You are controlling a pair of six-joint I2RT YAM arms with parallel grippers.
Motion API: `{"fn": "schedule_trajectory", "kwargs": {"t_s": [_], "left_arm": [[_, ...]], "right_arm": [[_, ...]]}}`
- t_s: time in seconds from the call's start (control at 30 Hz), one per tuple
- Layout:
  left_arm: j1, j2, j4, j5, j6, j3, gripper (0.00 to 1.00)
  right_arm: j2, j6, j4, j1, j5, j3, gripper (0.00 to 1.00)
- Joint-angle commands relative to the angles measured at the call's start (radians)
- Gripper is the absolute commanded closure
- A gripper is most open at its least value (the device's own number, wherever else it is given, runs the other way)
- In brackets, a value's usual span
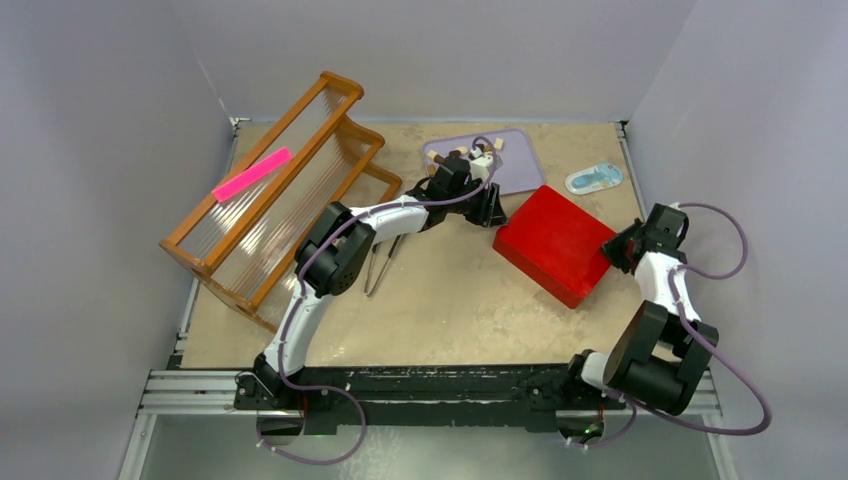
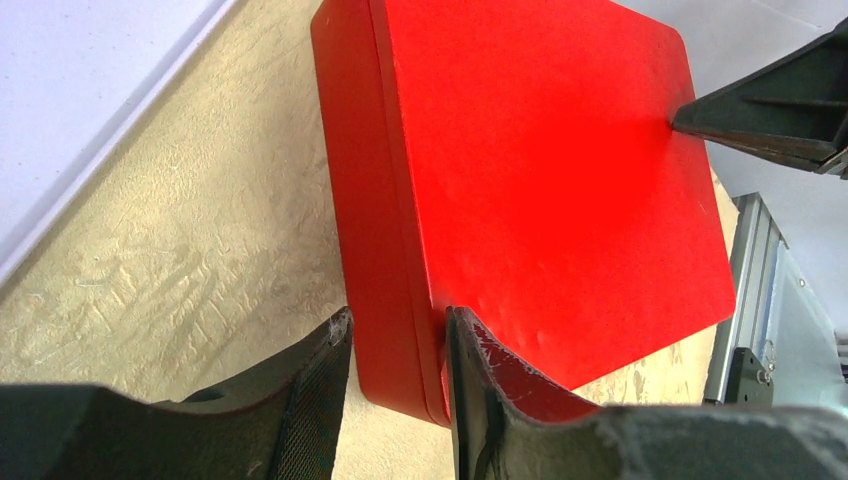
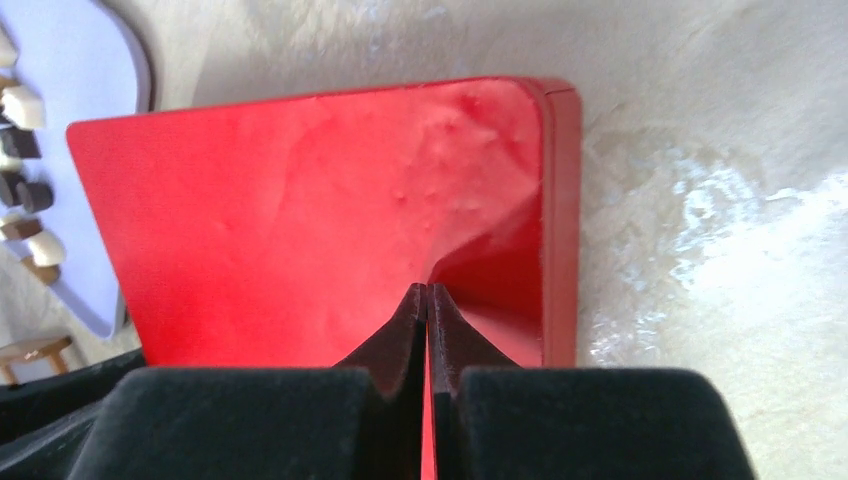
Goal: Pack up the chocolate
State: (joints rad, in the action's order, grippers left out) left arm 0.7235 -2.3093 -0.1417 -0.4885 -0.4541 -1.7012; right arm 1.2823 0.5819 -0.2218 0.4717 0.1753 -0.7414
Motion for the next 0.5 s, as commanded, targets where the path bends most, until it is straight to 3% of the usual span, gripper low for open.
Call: {"fn": "schedule_trajectory", "kwargs": {"t_s": [0.0,0.17,0.47], "left_arm": [[0.010,0.040,0.003,0.011,-0.025,0.005,0.62],[0.006,0.083,0.031,0.029,-0.048,-0.019,0.59],[-0.018,0.275,0.219,0.079,-0.003,-0.009,0.45]], "right_arm": [[-0.033,-0.047,-0.031,0.004,-0.107,-0.055,1.00],[-0.047,-0.063,-0.044,0.004,-0.172,-0.113,1.00],[0.128,-0.060,-0.072,-0.014,-0.226,-0.089,1.00]]}}
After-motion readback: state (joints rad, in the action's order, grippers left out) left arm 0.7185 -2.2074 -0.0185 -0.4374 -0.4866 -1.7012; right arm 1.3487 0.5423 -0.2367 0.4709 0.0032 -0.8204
